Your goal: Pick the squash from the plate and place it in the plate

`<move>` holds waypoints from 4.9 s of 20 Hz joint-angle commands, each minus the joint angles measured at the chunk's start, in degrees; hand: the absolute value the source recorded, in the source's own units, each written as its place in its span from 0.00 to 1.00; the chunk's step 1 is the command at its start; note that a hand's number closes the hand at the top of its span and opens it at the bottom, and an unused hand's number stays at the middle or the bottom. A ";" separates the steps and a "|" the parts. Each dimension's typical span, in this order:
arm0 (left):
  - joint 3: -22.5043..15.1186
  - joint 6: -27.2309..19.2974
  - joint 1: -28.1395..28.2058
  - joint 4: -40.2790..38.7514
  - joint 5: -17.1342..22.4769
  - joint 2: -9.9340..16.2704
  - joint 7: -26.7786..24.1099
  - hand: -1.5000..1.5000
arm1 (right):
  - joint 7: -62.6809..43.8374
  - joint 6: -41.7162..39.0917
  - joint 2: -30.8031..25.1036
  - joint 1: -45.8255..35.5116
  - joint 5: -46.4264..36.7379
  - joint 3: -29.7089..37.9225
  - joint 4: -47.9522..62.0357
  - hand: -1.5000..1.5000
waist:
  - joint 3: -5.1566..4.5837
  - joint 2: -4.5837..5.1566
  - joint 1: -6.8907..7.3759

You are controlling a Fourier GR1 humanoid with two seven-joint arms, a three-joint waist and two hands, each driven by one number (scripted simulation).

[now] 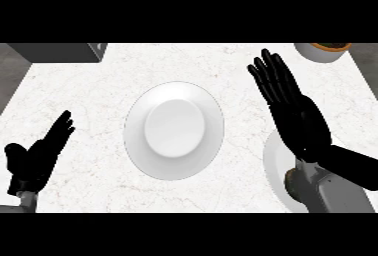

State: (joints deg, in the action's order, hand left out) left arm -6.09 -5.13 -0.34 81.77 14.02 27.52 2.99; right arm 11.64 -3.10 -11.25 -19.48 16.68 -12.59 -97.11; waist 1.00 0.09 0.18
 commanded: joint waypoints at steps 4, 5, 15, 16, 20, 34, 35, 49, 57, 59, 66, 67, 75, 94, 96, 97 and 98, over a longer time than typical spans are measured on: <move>-0.36 -4.29 -5.86 2.59 -4.03 -1.80 -1.35 0.50 | -9.36 18.13 3.88 2.21 -4.02 7.44 5.90 0.00 | -1.09 -0.08 -1.54; 0.13 -4.94 -6.51 3.54 -4.54 -1.23 -1.51 0.50 | -10.02 21.18 3.67 4.77 -4.22 9.96 6.60 0.00 | -1.04 -0.21 -2.40; -3.78 -6.16 -10.91 1.96 -7.00 -5.56 1.27 0.50 | -16.71 42.23 4.85 18.17 -40.15 -7.66 14.23 0.00 | -1.08 -0.12 -1.01; -2.80 -6.59 -14.57 -0.71 -6.97 -6.17 2.30 0.50 | -17.00 42.34 2.87 21.16 -41.74 -7.75 12.88 0.00 | -1.08 -0.10 -1.68; -2.70 -6.01 -10.48 -0.14 -7.25 -6.47 -0.61 0.50 | -23.07 47.01 -1.44 26.85 -53.61 -8.92 6.51 0.00 | -1.18 -0.36 -1.34; -3.13 -6.11 -13.45 -2.14 -9.28 -8.61 0.03 0.50 | -66.19 5.13 -14.08 31.41 -62.47 -5.82 -27.01 0.00 | -1.21 -0.10 -0.70; -3.10 -5.65 -15.09 -0.14 -9.45 -7.72 2.86 0.50 | -67.86 3.43 -13.55 31.06 -63.15 -6.96 -26.80 0.00 | -1.12 -0.15 -0.40; -1.42 -4.49 -14.86 3.60 -12.19 -10.42 6.53 0.50 | -75.19 -10.85 -9.69 22.14 -53.76 0.02 -22.63 0.00 | -1.00 -0.16 0.14; 0.24 -3.04 -14.03 0.02 -13.73 -11.84 3.14 0.50 | -67.70 -7.68 -6.56 24.11 -57.46 -1.63 -9.82 0.00 | -0.99 -0.10 -0.06; 2.12 -0.23 -12.48 3.10 -11.85 -9.58 3.76 0.50 | -65.17 -6.16 -5.88 21.66 -58.26 0.00 -3.87 0.00 | -0.98 -0.09 0.22; 3.43 -0.32 -13.48 -6.88 -15.57 -14.25 -3.52 0.50 | -64.65 -7.45 -2.60 23.77 -61.04 -1.27 -3.43 0.00 | -1.02 -0.05 -0.34; 3.15 -1.24 -15.23 -2.50 -16.79 -14.50 1.20 0.50 | -60.17 -6.57 -4.55 28.15 -60.64 0.47 -3.75 0.00 | -1.00 -0.11 -0.41; 5.31 3.46 -11.24 2.65 -15.12 -13.39 3.18 0.50 | -50.53 -0.80 -4.69 26.68 -63.97 3.67 5.82 1.00 | -0.98 -0.15 -0.10; 8.86 4.94 -12.71 -0.18 -16.95 -14.26 1.43 0.50 | -39.75 -0.54 -7.51 28.50 -72.21 -1.65 -4.75 1.00 | -1.03 -0.18 -0.33; 5.82 1.59 -13.10 2.20 -19.88 -17.21 5.11 0.50 | -37.95 3.68 -8.45 27.77 -74.41 -0.82 -8.13 1.00 | -0.99 -0.31 -0.49; 6.75 2.86 -14.37 1.35 -18.51 -16.67 4.92 0.50 | -36.56 7.08 -6.47 26.30 -74.84 -1.47 -7.33 1.00 | -0.98 -0.24 -0.43; 6.25 1.14 -14.20 -0.25 -20.46 -17.18 3.72 0.50 | -36.85 7.90 -7.05 26.68 -76.06 -1.85 -12.08 1.00 | -1.01 -0.31 -0.95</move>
State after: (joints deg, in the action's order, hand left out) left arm 0.76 -2.55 -14.04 82.29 -4.98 11.25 6.65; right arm -28.32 0.90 -17.70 7.57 -57.11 -13.10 -103.11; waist 0.02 -0.12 -0.31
